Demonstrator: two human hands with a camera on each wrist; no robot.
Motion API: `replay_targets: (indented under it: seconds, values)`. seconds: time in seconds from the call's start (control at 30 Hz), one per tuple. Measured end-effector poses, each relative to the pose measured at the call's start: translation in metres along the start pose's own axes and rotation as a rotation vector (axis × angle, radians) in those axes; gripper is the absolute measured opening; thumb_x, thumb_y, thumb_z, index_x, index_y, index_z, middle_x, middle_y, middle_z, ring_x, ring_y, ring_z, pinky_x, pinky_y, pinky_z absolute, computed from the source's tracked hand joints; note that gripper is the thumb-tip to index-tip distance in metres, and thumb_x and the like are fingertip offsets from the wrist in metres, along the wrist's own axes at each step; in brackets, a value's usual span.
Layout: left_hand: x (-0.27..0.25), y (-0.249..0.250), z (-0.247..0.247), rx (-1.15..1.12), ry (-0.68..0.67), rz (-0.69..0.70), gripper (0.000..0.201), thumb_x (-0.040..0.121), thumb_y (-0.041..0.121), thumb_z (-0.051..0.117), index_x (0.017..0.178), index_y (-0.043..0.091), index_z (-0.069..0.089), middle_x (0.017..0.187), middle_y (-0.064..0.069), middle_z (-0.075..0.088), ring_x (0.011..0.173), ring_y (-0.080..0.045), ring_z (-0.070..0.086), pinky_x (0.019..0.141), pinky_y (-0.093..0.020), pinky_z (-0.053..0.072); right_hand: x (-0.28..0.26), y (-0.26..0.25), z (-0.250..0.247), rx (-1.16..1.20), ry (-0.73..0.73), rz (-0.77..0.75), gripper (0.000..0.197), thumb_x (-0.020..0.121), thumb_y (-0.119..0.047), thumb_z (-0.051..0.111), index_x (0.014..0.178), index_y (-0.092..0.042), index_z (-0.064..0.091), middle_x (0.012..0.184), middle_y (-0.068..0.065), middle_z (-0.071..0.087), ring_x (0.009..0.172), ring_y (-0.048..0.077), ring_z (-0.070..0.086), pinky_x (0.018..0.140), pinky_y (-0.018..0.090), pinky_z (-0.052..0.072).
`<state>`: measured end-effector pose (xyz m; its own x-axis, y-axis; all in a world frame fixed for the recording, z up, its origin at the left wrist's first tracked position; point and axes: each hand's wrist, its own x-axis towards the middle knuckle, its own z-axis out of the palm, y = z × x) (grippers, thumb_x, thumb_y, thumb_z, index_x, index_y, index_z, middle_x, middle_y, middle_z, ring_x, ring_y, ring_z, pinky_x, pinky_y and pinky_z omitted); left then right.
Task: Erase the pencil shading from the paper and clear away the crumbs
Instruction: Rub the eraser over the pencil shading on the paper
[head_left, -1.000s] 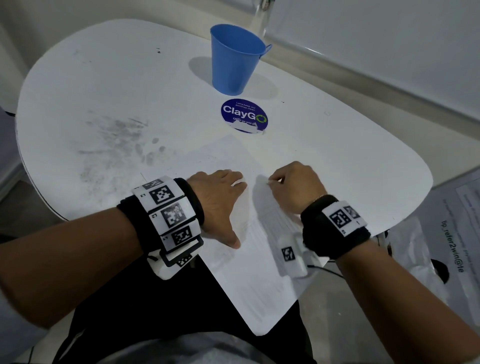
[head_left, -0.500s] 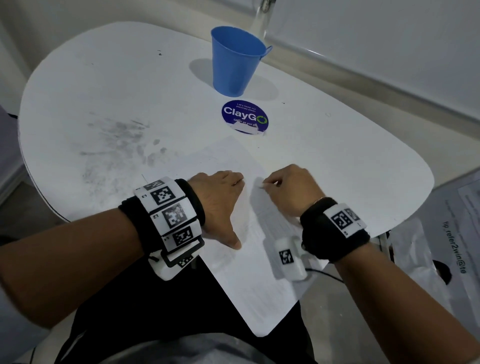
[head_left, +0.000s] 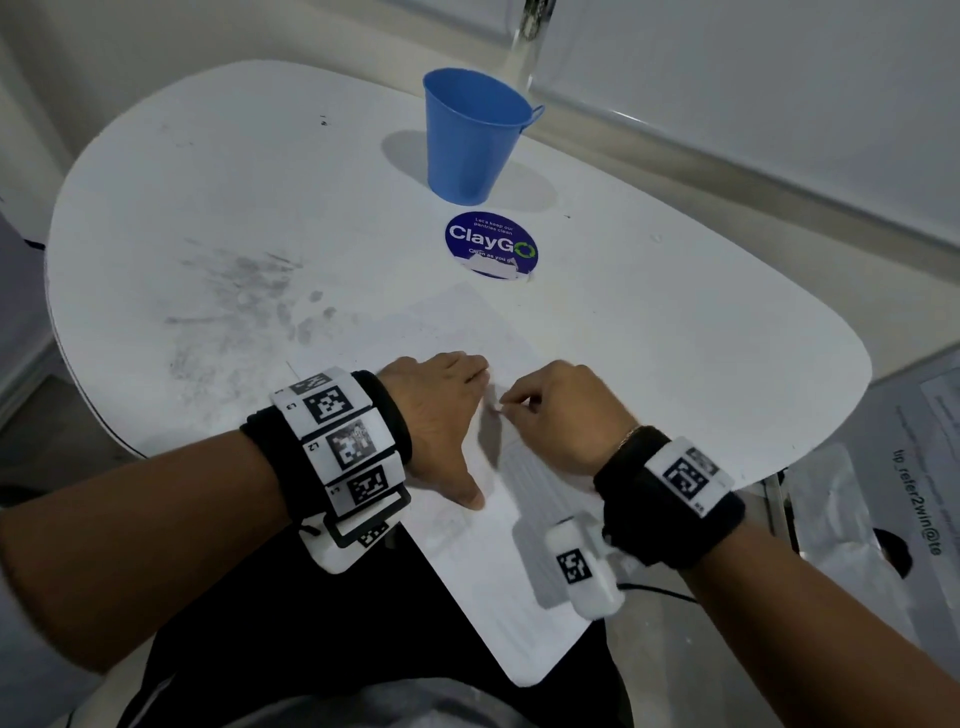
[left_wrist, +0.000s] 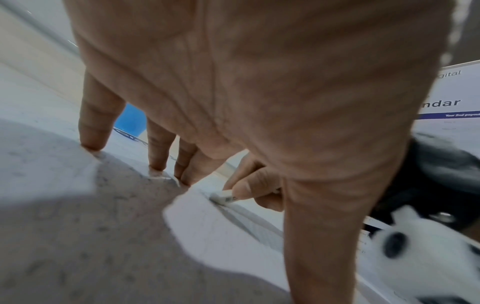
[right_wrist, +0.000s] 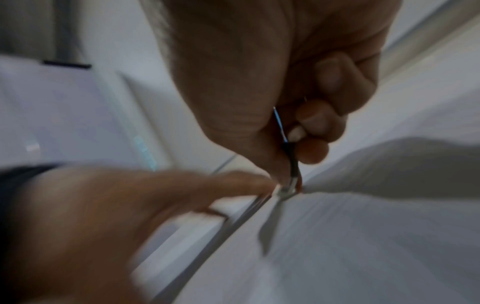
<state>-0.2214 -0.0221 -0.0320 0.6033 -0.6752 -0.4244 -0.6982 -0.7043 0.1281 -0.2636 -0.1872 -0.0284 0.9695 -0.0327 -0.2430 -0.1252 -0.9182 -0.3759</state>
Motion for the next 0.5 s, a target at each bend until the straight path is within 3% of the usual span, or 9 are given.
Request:
replay_targets:
  seconds: [0.13,0.27,0.4,0.5]
  values:
    - [0.000,0.000,0.003,-0.015,0.012,-0.001,0.124,0.072,0.078,0.066,0.158,0.009,0.010,0.165,0.001,0.012,0.152,-0.015,0.015,0.118,-0.043,0.032,0.013,0.028,-0.021,0.048,0.128,0.211,0.017,0.090,-0.021,0.061,0.089,-0.018,0.078,0.080,-0.004,0.068,0.089,0.021,0.065,0.073,0.024,0.044]
    - [0.002,-0.001,0.003,-0.016,0.016,0.001,0.116,0.070,0.078,0.067,0.153,0.011,0.022,0.158,0.002,0.024,0.147,-0.016,0.026,0.113,-0.043,0.037,-0.016,0.005,0.003,-0.006,0.045,0.023,0.021,0.092,-0.021,0.058,0.087,-0.016,0.077,0.083,-0.003,0.074,0.079,0.017,0.066,0.074,0.030,0.054]
    - [0.001,-0.001,0.004,-0.020,0.023,0.000,0.119,0.070,0.078,0.066,0.155,0.011,0.017,0.161,0.004,0.020,0.149,-0.015,0.022,0.115,-0.043,0.035,0.000,0.026,-0.013,0.041,0.152,0.161,0.018,0.092,-0.022,0.061,0.094,-0.020,0.078,0.095,-0.004,0.075,0.090,0.016,0.066,0.078,0.021,0.045]
    - [0.000,-0.001,0.003,-0.010,0.008,-0.001,0.122,0.072,0.078,0.066,0.157,0.010,0.012,0.164,0.002,0.015,0.151,-0.015,0.017,0.117,-0.043,0.034,-0.008,0.018,-0.007,0.026,0.143,0.107,0.020,0.093,-0.021,0.059,0.092,-0.017,0.078,0.092,-0.001,0.075,0.086,0.018,0.067,0.078,0.027,0.052]
